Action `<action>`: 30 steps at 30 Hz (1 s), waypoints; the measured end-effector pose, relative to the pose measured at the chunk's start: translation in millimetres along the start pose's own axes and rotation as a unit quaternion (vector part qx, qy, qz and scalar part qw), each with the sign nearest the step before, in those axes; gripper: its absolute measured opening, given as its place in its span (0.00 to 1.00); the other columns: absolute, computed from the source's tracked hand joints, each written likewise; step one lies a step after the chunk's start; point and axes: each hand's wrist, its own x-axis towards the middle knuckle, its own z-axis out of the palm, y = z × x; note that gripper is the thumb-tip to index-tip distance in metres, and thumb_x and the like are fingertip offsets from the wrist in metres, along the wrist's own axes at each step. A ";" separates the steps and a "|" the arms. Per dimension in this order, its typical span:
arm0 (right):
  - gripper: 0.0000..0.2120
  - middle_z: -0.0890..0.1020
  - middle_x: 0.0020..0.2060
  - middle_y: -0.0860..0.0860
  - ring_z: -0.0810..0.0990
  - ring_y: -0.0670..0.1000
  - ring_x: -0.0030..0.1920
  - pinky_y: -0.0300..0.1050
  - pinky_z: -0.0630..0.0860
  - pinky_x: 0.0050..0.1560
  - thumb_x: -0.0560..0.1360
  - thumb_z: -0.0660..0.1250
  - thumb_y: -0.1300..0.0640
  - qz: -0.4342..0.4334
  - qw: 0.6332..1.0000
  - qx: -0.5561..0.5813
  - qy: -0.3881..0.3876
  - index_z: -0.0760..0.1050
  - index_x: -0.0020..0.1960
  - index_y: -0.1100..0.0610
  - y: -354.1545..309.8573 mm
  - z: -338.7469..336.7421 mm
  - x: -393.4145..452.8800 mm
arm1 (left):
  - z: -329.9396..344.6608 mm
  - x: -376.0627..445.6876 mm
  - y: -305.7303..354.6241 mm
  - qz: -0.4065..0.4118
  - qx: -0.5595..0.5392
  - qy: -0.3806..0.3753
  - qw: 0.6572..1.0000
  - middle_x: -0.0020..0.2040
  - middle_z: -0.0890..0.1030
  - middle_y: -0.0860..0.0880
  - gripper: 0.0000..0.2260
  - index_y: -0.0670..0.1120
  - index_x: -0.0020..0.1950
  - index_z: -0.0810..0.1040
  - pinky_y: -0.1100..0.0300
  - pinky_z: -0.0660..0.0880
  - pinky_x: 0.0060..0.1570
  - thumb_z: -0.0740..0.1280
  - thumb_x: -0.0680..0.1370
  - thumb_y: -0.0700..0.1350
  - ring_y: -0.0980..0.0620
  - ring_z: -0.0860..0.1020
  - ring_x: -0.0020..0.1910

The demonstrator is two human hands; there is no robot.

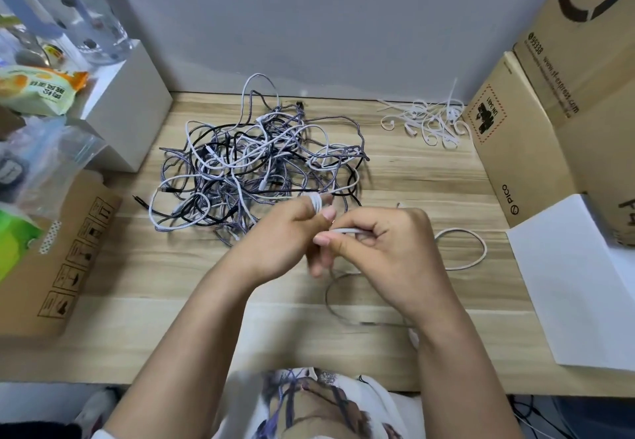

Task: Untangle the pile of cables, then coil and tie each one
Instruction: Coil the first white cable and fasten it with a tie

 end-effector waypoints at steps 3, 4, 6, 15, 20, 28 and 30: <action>0.06 0.78 0.23 0.50 0.72 0.42 0.25 0.41 0.70 0.29 0.65 0.75 0.54 0.005 0.996 0.071 0.060 0.80 0.34 0.55 -3.0 -5.5 0.3 | -0.4 -5.4 2.3 0.007 -0.034 -0.116 0.993 0.18 0.64 0.51 0.30 0.46 0.26 0.73 0.64 0.70 0.28 0.49 0.80 0.60 0.52 0.66 0.21; 0.06 0.76 0.22 0.55 0.68 0.43 0.22 0.38 0.65 0.26 0.65 0.76 0.57 0.018 0.991 0.115 0.068 0.80 0.33 0.57 -3.5 -5.8 -0.4 | -1.4 -5.8 2.4 0.009 -0.075 -0.168 0.983 0.18 0.61 0.52 0.31 0.47 0.29 0.78 0.62 0.71 0.29 0.47 0.79 0.62 0.55 0.62 0.19; 0.07 0.74 0.20 0.59 0.66 0.42 0.21 0.34 0.63 0.24 0.65 0.76 0.59 0.031 0.979 0.192 0.066 0.79 0.32 0.57 -2.7 -5.5 -1.1 | -5.6 -6.1 2.5 0.006 -0.173 -0.264 0.949 0.19 0.60 0.55 0.30 0.44 0.42 0.83 0.62 0.72 0.28 0.52 0.77 0.65 0.59 0.58 0.19; 0.11 0.76 0.28 0.38 0.73 0.37 0.32 0.29 0.66 0.37 0.76 0.60 0.54 0.011 0.983 0.183 0.001 0.76 0.37 0.47 7.1 5.8 8.2 | -16.8 -4.7 5.4 0.136 -0.444 -0.401 0.790 0.23 0.58 0.53 0.13 0.36 0.54 0.76 0.66 0.74 0.33 0.58 0.81 0.44 0.57 0.56 0.21; 0.13 0.73 0.25 0.42 0.67 0.39 0.29 0.34 0.62 0.34 0.76 0.60 0.48 0.051 0.987 0.133 -0.071 0.75 0.35 0.49 6.8 16.7 6.6 | -24.8 -1.2 17.6 0.135 -0.548 -0.269 0.780 0.27 0.68 0.50 0.20 0.29 0.69 0.62 0.59 0.76 0.44 0.56 0.82 0.41 0.56 0.64 0.22; 0.14 0.67 0.23 0.51 0.67 0.50 0.28 0.49 0.65 0.32 0.71 0.59 0.45 0.034 0.991 -0.109 -0.069 0.72 0.35 0.55 5.6 15.8 1.8 | 4.3 2.5 16.5 0.109 -0.360 0.024 0.926 0.35 0.83 0.48 0.18 0.44 0.65 0.65 0.65 0.75 0.29 0.57 0.76 0.46 0.57 0.80 0.29; 0.15 0.67 0.23 0.49 0.67 0.48 0.28 0.49 0.66 0.32 0.71 0.61 0.45 0.028 0.992 -0.102 -0.061 0.75 0.37 0.58 3.1 12.8 -2.0 | 5.2 4.8 10.2 0.090 -0.261 0.056 0.959 0.37 0.84 0.48 0.20 0.44 0.71 0.60 0.66 0.76 0.35 0.57 0.80 0.43 0.55 0.81 0.33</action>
